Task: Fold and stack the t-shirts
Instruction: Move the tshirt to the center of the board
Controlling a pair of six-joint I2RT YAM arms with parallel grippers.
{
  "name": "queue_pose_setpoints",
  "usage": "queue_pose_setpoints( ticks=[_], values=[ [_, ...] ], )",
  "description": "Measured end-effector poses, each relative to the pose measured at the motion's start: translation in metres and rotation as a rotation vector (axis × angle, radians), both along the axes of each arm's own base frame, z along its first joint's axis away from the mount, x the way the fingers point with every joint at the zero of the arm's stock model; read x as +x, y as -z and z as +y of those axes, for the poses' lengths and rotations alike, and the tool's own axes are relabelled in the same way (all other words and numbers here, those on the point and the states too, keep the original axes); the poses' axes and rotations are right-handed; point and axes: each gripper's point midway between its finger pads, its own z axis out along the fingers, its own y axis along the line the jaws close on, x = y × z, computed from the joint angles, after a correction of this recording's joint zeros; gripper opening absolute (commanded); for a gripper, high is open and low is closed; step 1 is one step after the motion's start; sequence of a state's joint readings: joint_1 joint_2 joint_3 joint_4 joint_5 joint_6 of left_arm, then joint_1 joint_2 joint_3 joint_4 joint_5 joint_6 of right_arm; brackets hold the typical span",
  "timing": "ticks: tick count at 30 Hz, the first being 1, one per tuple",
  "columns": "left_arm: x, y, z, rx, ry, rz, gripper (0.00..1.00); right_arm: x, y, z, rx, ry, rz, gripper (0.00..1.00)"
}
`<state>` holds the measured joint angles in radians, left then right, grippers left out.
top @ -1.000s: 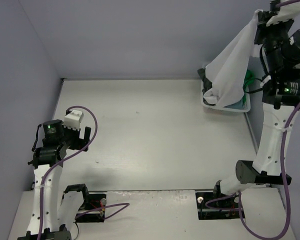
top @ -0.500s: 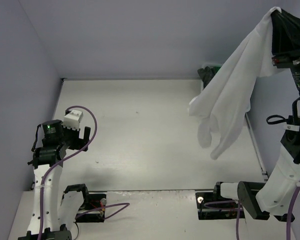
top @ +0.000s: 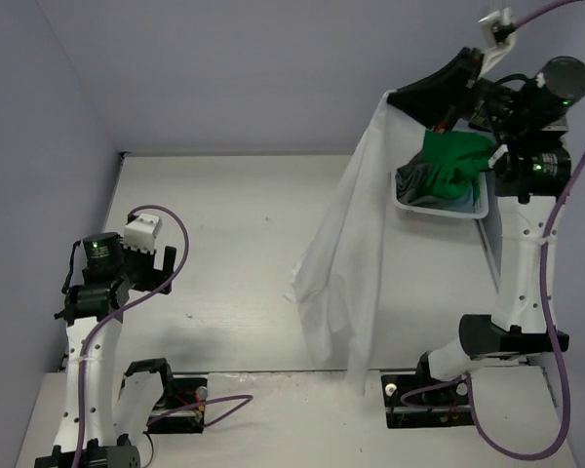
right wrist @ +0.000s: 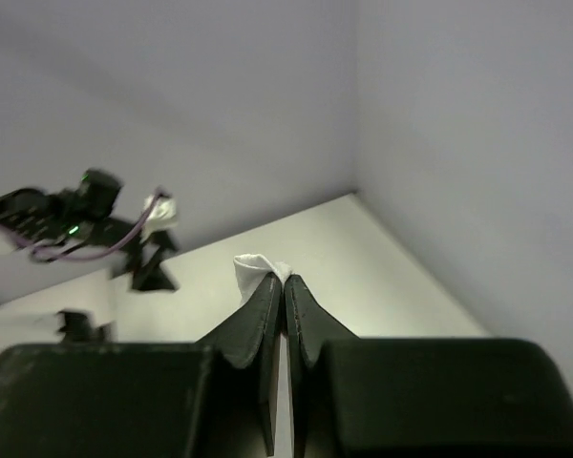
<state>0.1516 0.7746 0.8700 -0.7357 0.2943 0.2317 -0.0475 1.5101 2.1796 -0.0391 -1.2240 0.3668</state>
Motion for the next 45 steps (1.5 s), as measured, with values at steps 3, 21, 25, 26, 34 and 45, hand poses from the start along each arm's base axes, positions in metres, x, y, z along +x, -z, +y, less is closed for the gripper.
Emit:
queue_pose_setpoints(
  ticks=[3, 21, 25, 26, 34, 45],
  values=[
    [0.0, 0.0, 0.0, 0.0, -0.001, 0.001, 0.94, 0.002, 0.04, 0.031, -0.028, -0.129, 0.123, 0.0],
    [0.0, 0.0, 0.0, -0.001, -0.001, 0.001, 0.94, 0.005, 0.246, 0.195, -0.525, -0.151, 0.259, 0.0],
    [0.0, 0.0, 0.0, 0.0, -0.001, 0.001, 0.94, 0.014, 0.202, 0.174, -0.477, -0.06, 0.157, 0.0],
    [0.0, 0.0, 0.0, 0.0, 0.0, 0.0, 0.94, 0.012, 0.193, 0.167, -0.467, -0.043, 0.137, 0.0],
    [0.0, -0.001, 0.0, 0.0, 0.004, -0.006, 0.94, -0.008, 0.143, 0.124, -0.424, 0.053, -0.005, 0.0],
    [0.006, 0.008, -0.028, -0.115, 0.131, 0.035, 0.94, 0.097, 0.24, 0.103, -0.547, 0.165, 0.13, 0.0]
  ],
)
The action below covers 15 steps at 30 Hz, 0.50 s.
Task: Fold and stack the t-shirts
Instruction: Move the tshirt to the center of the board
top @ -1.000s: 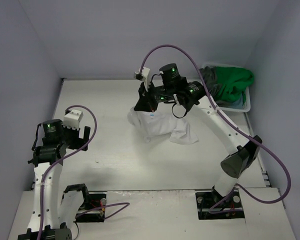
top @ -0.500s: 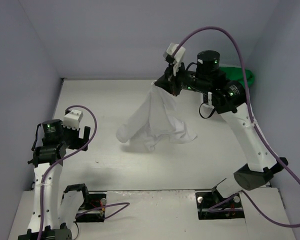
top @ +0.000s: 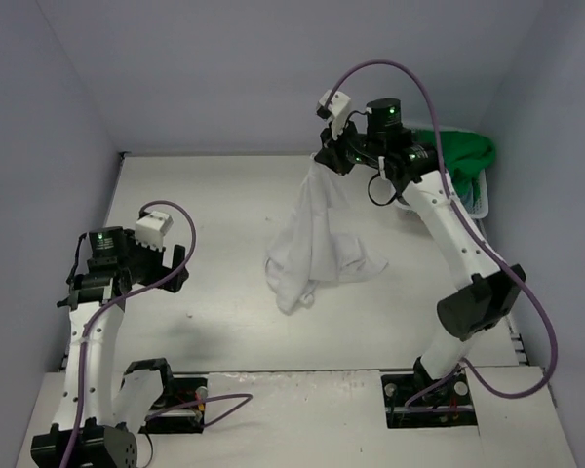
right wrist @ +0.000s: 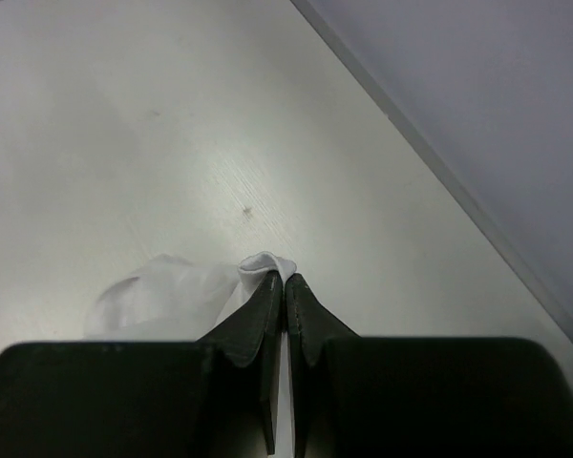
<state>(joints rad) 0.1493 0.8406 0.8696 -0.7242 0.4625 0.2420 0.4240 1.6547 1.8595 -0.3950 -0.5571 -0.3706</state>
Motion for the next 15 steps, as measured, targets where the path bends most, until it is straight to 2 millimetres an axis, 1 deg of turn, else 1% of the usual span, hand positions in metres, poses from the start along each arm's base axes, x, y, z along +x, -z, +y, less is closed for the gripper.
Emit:
queue_pose_setpoints(
  ticks=[2, 4, 6, 8, 11, 15],
  values=[
    [0.004, 0.004, -0.01, -0.035, 0.045, 0.025, 0.94, 0.023, 0.029, -0.001, -0.022, 0.019, 0.046, 0.0],
    [0.012, 0.007, -0.022, -0.056, 0.102, 0.058, 0.94, 0.041, 0.057, -0.002, -0.042, 0.034, 0.088, 0.0],
    [0.022, 0.009, -0.036, -0.061, 0.165, 0.09, 0.94, 0.054, 0.081, -0.005, -0.06, 0.049, 0.13, 0.0],
    [0.034, 0.009, -0.055, -0.051, 0.243, 0.105, 0.94, 0.061, 0.099, -0.006, -0.073, 0.057, 0.16, 0.0],
    [0.044, 0.012, -0.09, -0.033, 0.363, 0.117, 0.94, 0.068, 0.114, -0.012, -0.093, 0.082, 0.167, 0.0],
    [0.046, 0.02, -0.134, -0.008, 0.506, 0.137, 0.94, 0.081, 0.125, -0.025, -0.127, 0.157, 0.146, 0.0]
  ],
)
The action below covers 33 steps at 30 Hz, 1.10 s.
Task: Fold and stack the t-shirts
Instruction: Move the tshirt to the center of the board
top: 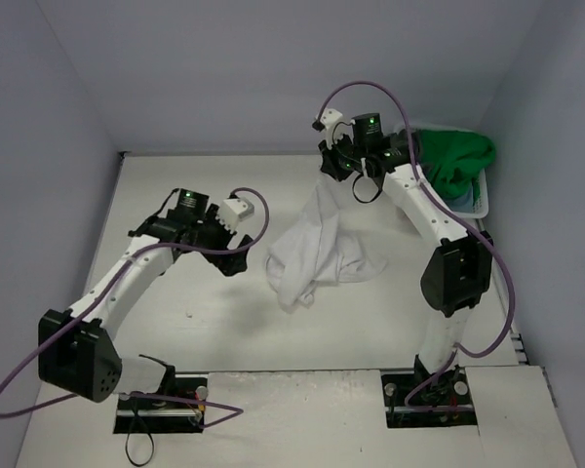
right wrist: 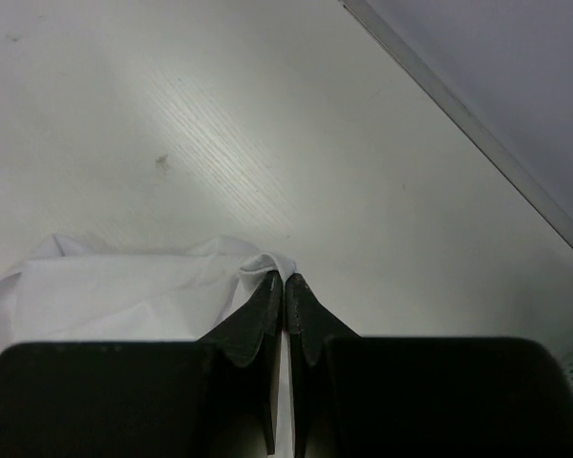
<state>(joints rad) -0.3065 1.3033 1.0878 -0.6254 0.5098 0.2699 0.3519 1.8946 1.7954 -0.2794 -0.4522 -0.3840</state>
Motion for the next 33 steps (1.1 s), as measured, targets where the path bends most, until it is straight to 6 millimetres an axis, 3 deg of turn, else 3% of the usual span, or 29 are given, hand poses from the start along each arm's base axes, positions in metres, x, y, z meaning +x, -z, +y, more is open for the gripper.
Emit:
queue_pose_setpoints(
  ticks=[9, 16, 22, 33],
  values=[
    [0.01, 0.02, -0.055, -0.014, 0.138, 0.017, 0.94, 0.013, 0.008, -0.026, -0.036, 0.105, -0.014, 0.0],
    [0.017, 0.039, -0.091, -0.085, 0.187, 0.107, 0.94, 0.011, -0.002, -0.036, -0.031, 0.138, -0.029, 0.0],
    [0.016, 0.05, -0.109, -0.137, 0.211, 0.184, 0.94, 0.011, -0.005, -0.036, -0.016, 0.149, -0.028, 0.0],
    [-0.011, 0.063, -0.133, -0.169, 0.287, 0.283, 0.93, 0.012, -0.005, -0.038, -0.013, 0.157, -0.026, 0.0]
  ],
)
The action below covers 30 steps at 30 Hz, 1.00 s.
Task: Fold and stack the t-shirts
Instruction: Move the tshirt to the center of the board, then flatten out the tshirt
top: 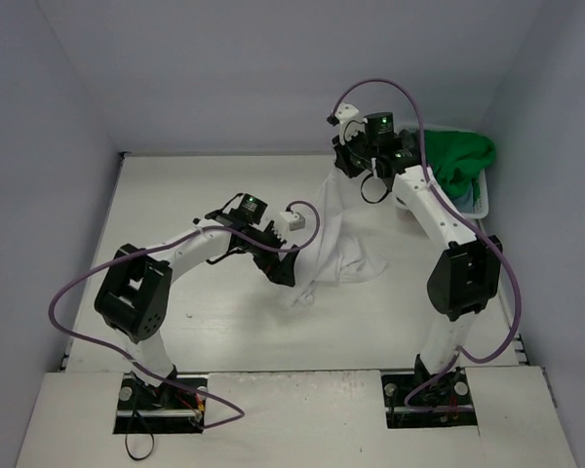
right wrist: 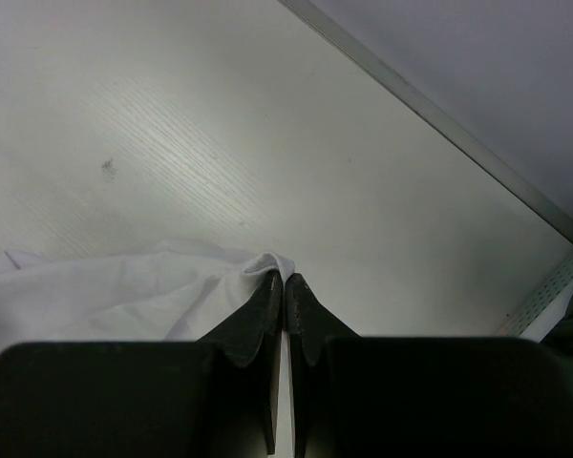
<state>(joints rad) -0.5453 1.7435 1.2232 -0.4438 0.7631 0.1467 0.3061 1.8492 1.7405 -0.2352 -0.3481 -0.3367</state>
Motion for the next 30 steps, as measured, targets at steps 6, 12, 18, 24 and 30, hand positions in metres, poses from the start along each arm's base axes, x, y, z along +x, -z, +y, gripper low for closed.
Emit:
queue_pose_setpoints(
  ticks=[6, 12, 18, 24, 30],
  values=[
    [0.003, 0.012, -0.008, 0.017, 0.016, 0.026, 0.86, 0.001, 0.002, -0.007, 0.01, 0.01, 0.011, 0.0],
    [0.008, 0.028, -0.011, 0.041, 0.019, 0.06, 0.84, -0.001, 0.012, -0.012, 0.011, 0.011, 0.036, 0.0],
    [0.009, 0.035, -0.012, 0.054, 0.024, 0.08, 0.64, -0.007, 0.008, -0.011, 0.024, 0.0, 0.036, 0.0],
    [0.008, 0.036, -0.013, 0.057, 0.042, 0.098, 0.16, -0.011, 0.003, -0.011, 0.033, -0.007, 0.028, 0.0],
    [0.01, 0.032, -0.013, 0.067, 0.046, 0.097, 0.0, -0.013, 0.009, -0.013, 0.035, -0.005, 0.043, 0.0]
  ],
)
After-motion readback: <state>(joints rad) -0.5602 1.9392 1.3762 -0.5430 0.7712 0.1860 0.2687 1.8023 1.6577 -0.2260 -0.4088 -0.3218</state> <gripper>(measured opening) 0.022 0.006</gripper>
